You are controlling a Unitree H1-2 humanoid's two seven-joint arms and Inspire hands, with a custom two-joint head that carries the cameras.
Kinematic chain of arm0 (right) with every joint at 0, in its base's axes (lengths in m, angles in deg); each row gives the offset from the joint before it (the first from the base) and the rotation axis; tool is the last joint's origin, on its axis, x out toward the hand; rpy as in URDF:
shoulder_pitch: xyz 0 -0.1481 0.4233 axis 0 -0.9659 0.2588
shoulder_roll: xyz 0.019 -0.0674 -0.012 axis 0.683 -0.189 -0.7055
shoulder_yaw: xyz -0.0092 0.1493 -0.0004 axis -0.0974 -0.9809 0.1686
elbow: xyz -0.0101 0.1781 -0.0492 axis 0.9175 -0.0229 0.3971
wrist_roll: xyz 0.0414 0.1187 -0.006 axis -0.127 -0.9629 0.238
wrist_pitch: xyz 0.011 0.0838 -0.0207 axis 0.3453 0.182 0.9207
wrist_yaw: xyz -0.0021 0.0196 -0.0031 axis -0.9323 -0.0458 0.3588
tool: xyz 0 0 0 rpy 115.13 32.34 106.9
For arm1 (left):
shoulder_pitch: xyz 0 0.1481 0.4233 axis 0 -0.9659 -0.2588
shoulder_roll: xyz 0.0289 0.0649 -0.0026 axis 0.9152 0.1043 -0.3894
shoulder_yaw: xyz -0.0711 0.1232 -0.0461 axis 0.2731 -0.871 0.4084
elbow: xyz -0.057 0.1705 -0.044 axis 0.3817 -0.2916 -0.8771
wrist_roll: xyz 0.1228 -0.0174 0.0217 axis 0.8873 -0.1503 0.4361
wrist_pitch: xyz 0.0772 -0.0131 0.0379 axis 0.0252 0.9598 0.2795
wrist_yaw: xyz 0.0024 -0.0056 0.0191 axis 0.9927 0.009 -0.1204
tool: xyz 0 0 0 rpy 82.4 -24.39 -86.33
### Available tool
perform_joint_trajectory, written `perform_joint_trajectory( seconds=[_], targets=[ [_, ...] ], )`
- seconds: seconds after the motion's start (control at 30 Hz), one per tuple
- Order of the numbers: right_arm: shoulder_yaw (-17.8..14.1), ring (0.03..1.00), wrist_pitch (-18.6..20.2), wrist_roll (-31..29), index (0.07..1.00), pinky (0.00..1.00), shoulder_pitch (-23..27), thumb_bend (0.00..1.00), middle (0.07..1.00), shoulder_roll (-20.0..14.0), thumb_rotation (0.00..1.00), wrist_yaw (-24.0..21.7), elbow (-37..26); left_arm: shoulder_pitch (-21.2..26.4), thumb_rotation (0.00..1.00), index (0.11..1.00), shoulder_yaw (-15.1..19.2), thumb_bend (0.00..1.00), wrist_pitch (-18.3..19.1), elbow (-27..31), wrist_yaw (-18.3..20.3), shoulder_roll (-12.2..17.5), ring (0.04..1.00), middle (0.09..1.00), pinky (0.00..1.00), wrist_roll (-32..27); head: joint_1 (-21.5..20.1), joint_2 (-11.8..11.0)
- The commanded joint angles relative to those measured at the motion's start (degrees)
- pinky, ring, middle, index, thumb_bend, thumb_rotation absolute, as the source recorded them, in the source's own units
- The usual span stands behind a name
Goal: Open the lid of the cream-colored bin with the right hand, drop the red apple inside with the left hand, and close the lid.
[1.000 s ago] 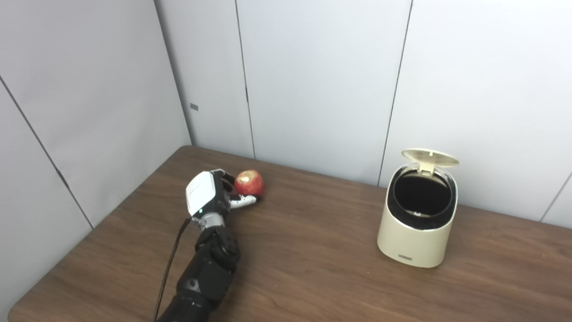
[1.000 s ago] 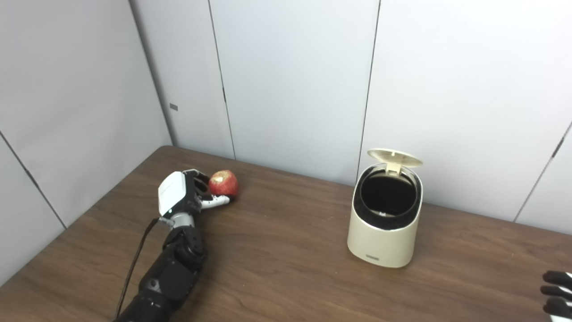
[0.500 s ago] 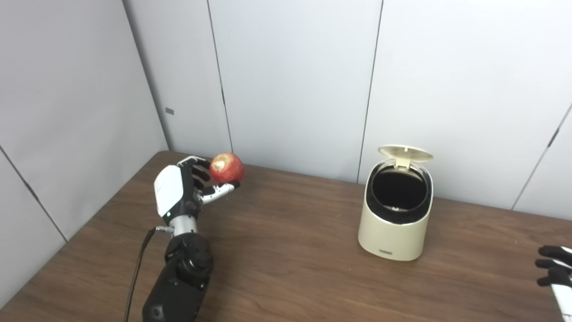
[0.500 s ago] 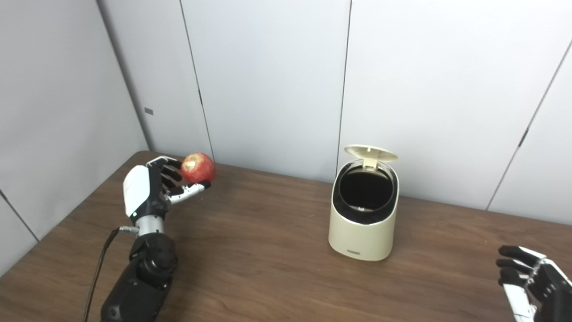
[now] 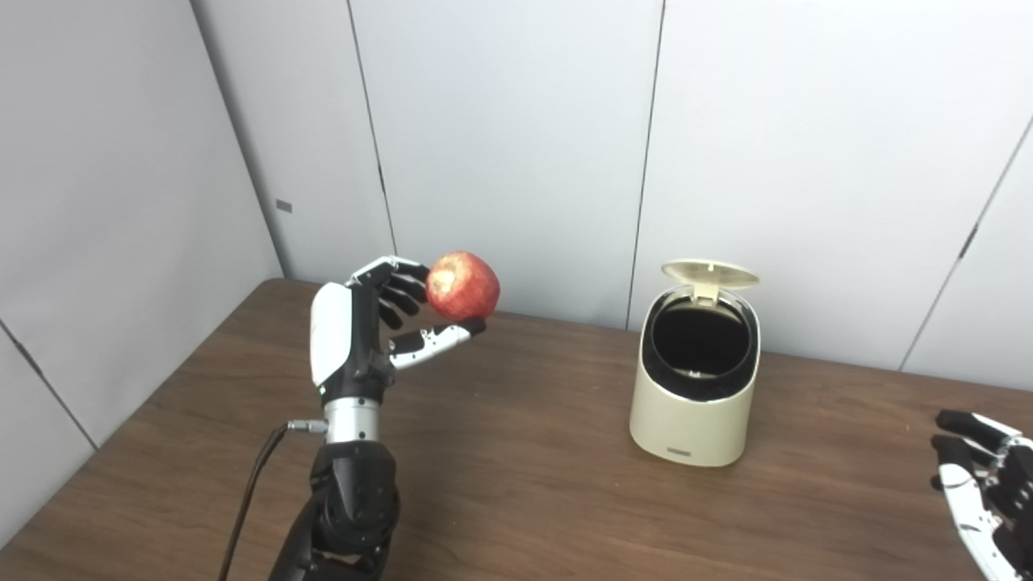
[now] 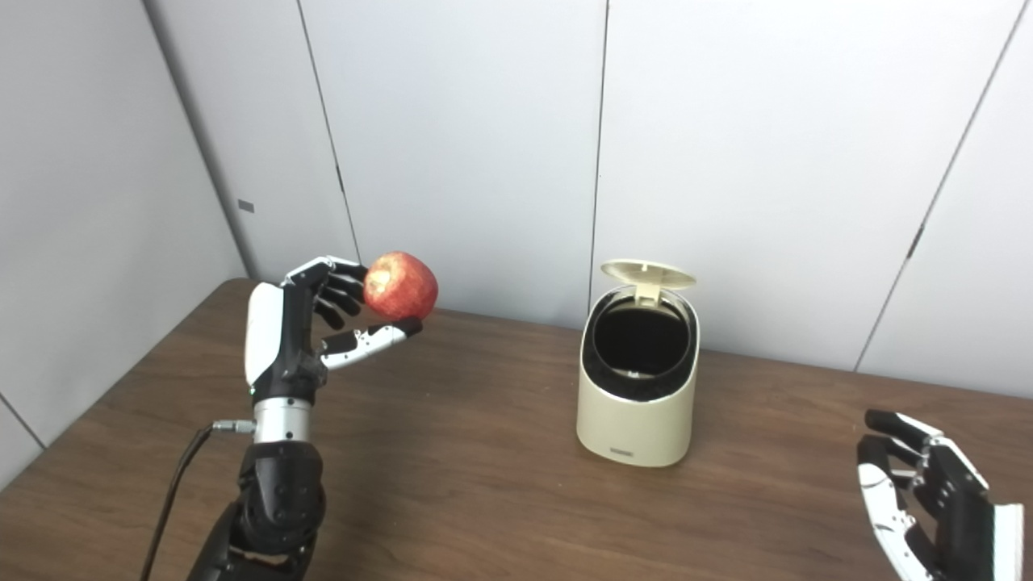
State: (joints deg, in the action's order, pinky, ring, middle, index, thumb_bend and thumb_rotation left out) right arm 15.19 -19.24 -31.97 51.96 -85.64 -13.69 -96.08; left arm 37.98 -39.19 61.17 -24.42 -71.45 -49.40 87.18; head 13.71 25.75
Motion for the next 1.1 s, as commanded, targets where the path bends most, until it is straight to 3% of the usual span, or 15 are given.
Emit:
perform_joint_trajectory(
  seconds=[0.0,0.1,0.13,0.23,0.43,0.63,0.87,1.07],
  targets=[
    [0.4,0.688,-0.4,0.6,0.679,0.48,1.0,0.05,0.716,0.2,0.42,-0.2,-2.5,1.6,0.0,0.501,-0.5,0.5,-3.6,3.1,-0.1,0.4,0.426,0.474,0.3,1.6,-0.5,0.0],
    [0.6,0.707,-0.9,1.2,0.693,0.52,1.0,0.02,0.729,0.3,0.26,0.3,-2.2,1.5,0.0,0.501,-1.3,0.5,-4.5,4.6,0.9,-0.5,0.422,0.476,0.3,2.9,-1.4,-0.2],
    [0.7,0.716,-1.2,1.4,0.702,0.54,1.1,0.02,0.735,0.4,0.11,0.5,-2.0,1.5,0.0,0.503,-1.5,0.5,-4.5,5.1,1.3,-0.8,0.419,0.477,0.3,3.2,-1.5,-0.2],
    [0.8,0.727,-1.2,2.1,0.717,0.57,1.1,0.04,0.744,0.5,0.01,0.8,-1.4,1.5,0.0,0.511,-2.3,0.5,-5.5,6.1,1.8,-1.7,0.409,0.474,0.29,4.4,-2.5,-0.3],
    [0.3,0.787,-2.7,0.9,0.765,0.69,1.1,0.07,0.791,0.2,0.0,1.2,1.9,0.8,0.0,0.521,-4.7,0.5,-8.8,7.2,2.8,-4.2,0.396,0.471,0.27,5.4,-4.2,-0.7],
    [-0.4,0.802,-7.5,1.6,0.778,0.74,1.5,0.14,0.799,-0.6,0.0,3.5,8.7,0.6,0.0,0.534,-6.9,0.5,-10.7,8.8,4.7,-6.8,0.39,0.484,0.27,5.4,-7.4,-0.7],
    [0.1,0.775,-11.9,2.7,0.77,0.69,2.2,0.19,0.78,-1.0,0.01,5.6,14.1,1.3,0.0,0.54,-8.2,0.5,-11.3,6.8,6.8,-9.1,0.383,0.48,0.26,5.2,-11.1,-0.8],
    [0.4,0.734,-14.0,2.5,0.758,0.62,2.6,0.21,0.747,-0.4,0.19,6.9,16.0,2.4,0.0,0.538,-9.1,0.5,-11.2,3.8,8.0,-11.2,0.385,0.477,0.26,5.3,-12.8,-0.9]
  ],
)
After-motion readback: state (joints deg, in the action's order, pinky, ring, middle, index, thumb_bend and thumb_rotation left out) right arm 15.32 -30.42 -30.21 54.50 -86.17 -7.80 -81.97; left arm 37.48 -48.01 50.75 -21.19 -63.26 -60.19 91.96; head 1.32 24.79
